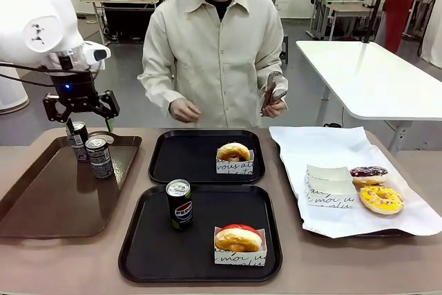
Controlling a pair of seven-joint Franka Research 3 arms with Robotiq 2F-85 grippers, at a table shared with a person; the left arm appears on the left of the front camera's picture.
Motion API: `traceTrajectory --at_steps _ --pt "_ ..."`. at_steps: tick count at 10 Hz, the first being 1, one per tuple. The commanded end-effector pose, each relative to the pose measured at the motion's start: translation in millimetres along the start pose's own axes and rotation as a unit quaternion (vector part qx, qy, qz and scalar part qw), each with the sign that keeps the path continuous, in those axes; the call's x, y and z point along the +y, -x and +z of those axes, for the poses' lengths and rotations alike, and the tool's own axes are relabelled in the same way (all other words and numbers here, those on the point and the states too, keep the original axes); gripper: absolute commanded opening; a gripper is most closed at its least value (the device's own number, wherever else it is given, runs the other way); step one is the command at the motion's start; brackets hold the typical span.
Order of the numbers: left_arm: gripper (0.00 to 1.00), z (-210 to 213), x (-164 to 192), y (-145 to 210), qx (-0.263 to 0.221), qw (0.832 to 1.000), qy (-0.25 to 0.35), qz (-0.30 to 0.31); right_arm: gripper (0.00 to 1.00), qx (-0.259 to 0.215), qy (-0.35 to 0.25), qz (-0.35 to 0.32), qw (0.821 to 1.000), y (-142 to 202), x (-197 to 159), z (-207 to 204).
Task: Set up donuts and drinks on trays.
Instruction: Pick up one Pepsi coke from the Handle tray and place it on the Flat Tray without a Pepsi coke.
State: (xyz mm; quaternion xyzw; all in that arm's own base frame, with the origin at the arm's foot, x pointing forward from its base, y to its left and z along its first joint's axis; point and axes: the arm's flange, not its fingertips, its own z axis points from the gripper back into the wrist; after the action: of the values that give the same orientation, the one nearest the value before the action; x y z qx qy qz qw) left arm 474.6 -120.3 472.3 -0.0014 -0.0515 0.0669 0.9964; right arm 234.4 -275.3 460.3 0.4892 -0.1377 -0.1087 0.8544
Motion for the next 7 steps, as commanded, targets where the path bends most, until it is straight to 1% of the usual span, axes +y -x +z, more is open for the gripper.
traceTrajectory --at_steps 1,2,4,6,7 --pt "1.00 -17 -3 -30 -0.004 1.000 -0.006 0.012 1.00 -0.003 -0.011 0.004 1.000 -1 -1 0" --pt "1.00 -27 0 -37 -0.003 1.000 -0.005 0.017 1.00 -0.003 -0.011 0.004 1.000 -1 -1 0" --pt "1.00 -41 3 -45 0.010 0.999 -0.023 0.020 1.00 -0.003 -0.011 0.004 1.000 -1 -1 0" --pt "1.00 -66 6 -40 0.021 0.999 -0.032 0.017 1.00 -0.003 -0.011 0.004 1.000 -1 -1 0" --pt "1.00 -74 6 -40 0.031 0.999 -0.021 0.007 1.00 -0.003 -0.011 0.004 1.000 -1 -1 0"
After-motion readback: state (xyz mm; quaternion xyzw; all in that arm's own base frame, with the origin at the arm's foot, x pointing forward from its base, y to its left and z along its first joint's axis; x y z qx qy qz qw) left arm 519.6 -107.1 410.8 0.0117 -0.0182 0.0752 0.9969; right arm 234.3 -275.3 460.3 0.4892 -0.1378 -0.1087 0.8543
